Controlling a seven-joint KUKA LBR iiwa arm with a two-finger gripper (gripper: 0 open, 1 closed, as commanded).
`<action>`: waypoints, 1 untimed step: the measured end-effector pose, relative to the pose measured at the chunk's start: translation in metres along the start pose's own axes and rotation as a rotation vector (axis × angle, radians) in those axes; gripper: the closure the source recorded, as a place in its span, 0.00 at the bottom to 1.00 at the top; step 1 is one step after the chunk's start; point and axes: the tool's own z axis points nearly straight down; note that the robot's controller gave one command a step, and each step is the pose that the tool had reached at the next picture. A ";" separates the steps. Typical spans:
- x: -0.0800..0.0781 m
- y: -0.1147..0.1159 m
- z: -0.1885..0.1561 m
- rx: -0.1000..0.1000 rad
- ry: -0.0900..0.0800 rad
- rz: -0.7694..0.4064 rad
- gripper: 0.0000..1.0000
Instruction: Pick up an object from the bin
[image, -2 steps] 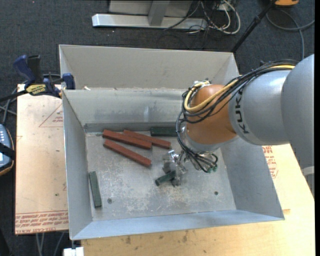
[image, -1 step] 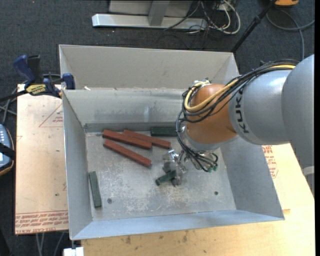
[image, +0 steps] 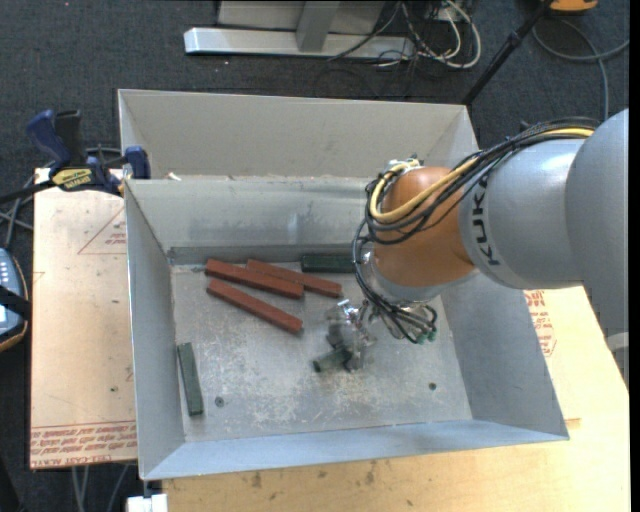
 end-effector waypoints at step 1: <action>0.000 0.000 -0.010 0.000 0.000 0.014 1.00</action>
Offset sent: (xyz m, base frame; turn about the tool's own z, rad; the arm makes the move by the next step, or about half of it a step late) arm -0.0001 0.0001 0.0198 0.0000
